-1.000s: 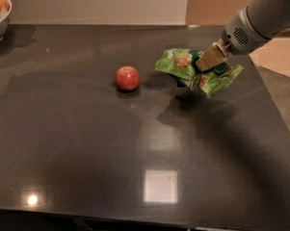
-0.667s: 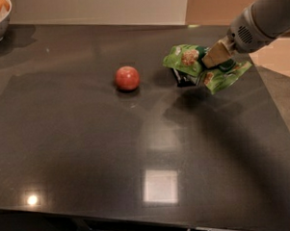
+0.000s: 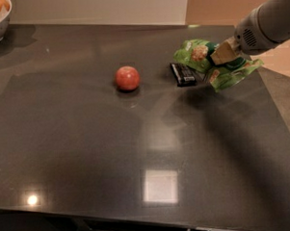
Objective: Move green rice chip bag near rxbar chocolate
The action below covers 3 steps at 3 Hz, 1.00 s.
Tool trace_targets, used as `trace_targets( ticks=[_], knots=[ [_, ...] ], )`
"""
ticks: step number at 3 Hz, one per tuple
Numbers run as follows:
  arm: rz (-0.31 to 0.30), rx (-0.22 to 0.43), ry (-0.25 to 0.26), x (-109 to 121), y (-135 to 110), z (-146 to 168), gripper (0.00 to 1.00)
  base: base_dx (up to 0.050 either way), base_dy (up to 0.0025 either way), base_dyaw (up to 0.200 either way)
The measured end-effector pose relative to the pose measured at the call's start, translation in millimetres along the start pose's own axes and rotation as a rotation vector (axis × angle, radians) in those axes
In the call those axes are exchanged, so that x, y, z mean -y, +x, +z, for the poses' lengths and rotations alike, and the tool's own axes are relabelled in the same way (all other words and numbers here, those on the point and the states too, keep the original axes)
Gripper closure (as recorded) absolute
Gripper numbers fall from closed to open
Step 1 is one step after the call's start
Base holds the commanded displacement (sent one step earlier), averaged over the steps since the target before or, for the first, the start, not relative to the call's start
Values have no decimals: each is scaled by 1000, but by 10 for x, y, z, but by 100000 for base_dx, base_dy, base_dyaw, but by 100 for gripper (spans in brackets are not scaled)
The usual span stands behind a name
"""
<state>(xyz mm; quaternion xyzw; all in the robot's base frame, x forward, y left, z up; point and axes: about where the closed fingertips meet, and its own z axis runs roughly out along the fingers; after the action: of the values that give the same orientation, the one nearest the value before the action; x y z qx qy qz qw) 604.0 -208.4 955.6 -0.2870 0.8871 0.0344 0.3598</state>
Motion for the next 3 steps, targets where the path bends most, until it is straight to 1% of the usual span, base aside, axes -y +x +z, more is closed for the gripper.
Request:
trace_targets(
  ticks=[1, 2, 3],
  knots=[
    [2, 1, 33, -7, 32, 48, 59, 0, 0, 0],
    [-14, -13, 42, -76, 59, 128, 36, 0, 0, 0],
    [-33, -25, 63, -145, 85, 207, 12, 0, 0, 0]
  ],
)
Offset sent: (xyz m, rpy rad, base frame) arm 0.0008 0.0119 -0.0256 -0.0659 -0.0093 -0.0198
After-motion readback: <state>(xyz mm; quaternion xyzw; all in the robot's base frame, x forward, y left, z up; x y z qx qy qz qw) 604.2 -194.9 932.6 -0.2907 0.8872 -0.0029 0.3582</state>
